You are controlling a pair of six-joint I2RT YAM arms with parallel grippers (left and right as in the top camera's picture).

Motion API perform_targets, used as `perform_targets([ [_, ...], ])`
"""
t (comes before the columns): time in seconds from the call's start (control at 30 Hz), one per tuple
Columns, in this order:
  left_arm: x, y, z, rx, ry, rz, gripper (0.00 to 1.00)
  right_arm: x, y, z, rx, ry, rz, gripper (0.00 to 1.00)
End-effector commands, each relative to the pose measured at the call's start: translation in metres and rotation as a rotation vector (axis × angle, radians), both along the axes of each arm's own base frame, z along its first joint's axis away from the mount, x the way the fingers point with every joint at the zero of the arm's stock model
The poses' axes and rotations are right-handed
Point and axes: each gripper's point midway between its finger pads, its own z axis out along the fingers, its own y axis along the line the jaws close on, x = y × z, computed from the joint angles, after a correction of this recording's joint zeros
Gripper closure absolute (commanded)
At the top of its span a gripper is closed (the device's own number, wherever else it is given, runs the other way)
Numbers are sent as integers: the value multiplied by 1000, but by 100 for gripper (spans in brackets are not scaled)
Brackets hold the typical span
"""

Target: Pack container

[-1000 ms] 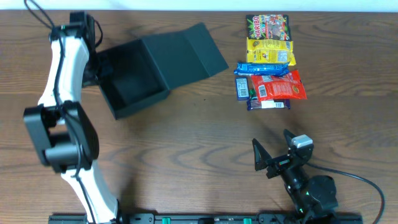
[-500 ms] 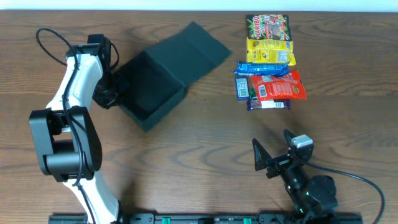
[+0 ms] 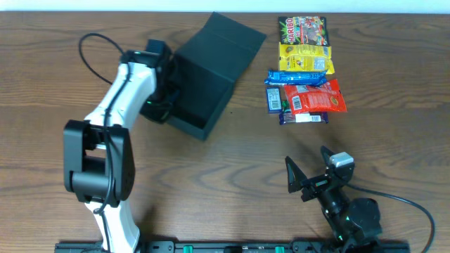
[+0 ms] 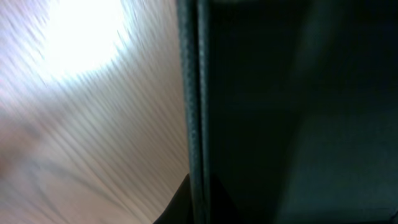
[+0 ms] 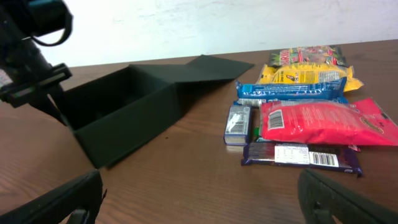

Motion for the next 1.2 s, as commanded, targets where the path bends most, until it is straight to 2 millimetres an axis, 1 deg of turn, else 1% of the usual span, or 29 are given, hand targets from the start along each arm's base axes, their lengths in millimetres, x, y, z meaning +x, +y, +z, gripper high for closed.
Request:
perform_targets([
  [0.0,-3,-16,9,-6,-4,176,94,-1,2,-3,0,3,8,1],
  [0.13,-7,-31,9,-5,6,285,94,-1,2,-2,0,3,8,1],
  [0.3,-7,-55,9,-19,-20,291,94,-1,2,-2,0,3,8,1],
  [0.43,-14,-73,10,-53,9,359,94,-1,2,-3,0,3,8,1],
  [0.57,-19,-86,11,-91,43,431,94,-1,2,-2,0,3,8,1],
  [0.73,-20,-102,13,-159,65,429,94,-1,2,-2,0,3,8,1],
  [0.9,-24,-113,14,-176,72,417,94,-1,2,-3,0,3,8,1],
  [0.93,-25,-114,14,-177,73,413,86,-1,2,-2,0,3,8,1],
  [0.97,-25,-114,14,-176,72,408,75,-1,2,-2,0,3,8,1],
  [1.0,-25,-115,14,-177,68,385,56,-1,2,-2,0,3,8,1],
  [1.03,-25,-115,14,-179,65,363,34,-1,2,-2,0,3,8,1],
  [1.07,-25,-115,14,-180,60,333,17,-1,2,-2,0,3,8,1],
  [1.1,-25,-115,14,-183,55,300,5,-1,2,-3,0,3,8,1],
  [1.17,-24,-118,15,-201,39,222,5,-1,2,-2,0,3,8,1],
])
